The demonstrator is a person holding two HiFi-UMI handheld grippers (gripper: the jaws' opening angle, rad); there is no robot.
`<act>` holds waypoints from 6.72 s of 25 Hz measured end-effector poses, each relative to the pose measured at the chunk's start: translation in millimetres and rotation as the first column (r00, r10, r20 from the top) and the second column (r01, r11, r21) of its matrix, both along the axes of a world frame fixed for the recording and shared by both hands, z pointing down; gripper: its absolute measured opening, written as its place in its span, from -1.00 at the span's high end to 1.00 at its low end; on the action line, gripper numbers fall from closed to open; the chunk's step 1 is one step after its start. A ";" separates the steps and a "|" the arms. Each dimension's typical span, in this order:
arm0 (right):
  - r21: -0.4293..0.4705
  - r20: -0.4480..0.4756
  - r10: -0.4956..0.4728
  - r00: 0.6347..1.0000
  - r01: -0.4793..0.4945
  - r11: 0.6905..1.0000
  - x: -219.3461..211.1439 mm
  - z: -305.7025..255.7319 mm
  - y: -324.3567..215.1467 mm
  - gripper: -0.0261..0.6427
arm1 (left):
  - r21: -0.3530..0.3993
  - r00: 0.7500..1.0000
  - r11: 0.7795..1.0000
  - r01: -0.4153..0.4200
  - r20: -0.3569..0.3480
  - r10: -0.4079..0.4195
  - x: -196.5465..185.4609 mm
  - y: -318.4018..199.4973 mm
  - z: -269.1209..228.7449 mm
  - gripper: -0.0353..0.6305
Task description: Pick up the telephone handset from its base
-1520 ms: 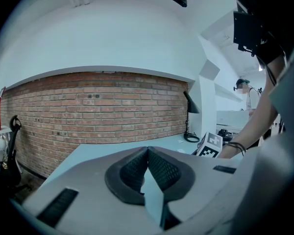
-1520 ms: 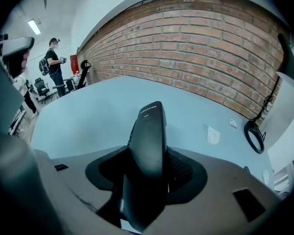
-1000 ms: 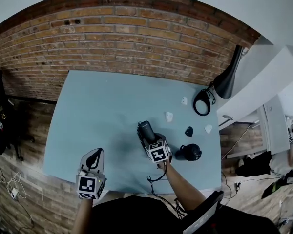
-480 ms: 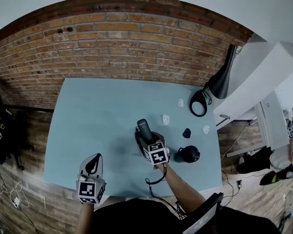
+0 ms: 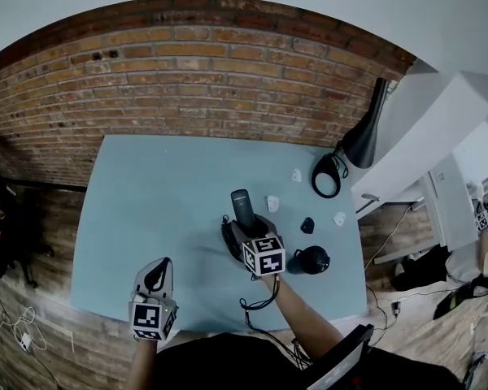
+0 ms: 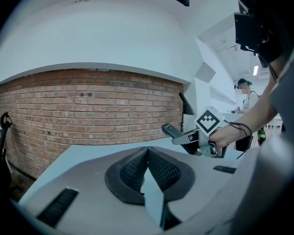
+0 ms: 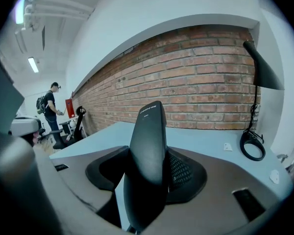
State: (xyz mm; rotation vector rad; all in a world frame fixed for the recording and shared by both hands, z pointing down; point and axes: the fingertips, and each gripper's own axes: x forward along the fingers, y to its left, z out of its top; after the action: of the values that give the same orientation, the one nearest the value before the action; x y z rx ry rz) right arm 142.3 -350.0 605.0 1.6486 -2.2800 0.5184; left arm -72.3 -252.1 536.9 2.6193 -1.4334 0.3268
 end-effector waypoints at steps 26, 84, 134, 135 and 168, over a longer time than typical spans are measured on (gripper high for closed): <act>0.229 0.126 -0.037 0.991 0.008 0.974 -24.1 -90.6 -10.4 0.21 | 0.014 0.999 1.000 0.010 -0.030 -0.010 -12.5 -19.1 -4.5 0.82; 0.458 0.086 -0.065 0.994 0.018 0.889 -44.8 -184.9 26.5 0.21 | 0.267 0.972 0.942 -0.202 -0.064 0.226 67.0 -75.8 -104.5 0.82; 0.248 0.015 -0.097 0.995 0.091 0.965 -50.8 -84.7 40.6 0.22 | 0.118 0.968 0.962 -0.245 -0.026 0.249 69.0 -60.1 -19.1 0.82; 0.243 0.015 -0.097 0.995 0.091 0.966 -51.2 -82.9 41.5 0.22 | 0.115 0.968 0.963 -0.244 -0.028 0.249 68.4 -59.3 -17.8 0.82; 0.195 0.004 -0.139 0.990 0.136 0.971 -64.4 -66.5 46.6 0.22 | 0.102 0.970 0.966 -0.236 -0.035 0.241 65.5 -59.0 -11.7 0.82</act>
State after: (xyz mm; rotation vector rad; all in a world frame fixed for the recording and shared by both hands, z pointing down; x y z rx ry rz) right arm 77.9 -303.4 538.6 1.5589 -2.5046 0.2867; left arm -6.9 -311.1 525.1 2.8641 -1.1476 0.2235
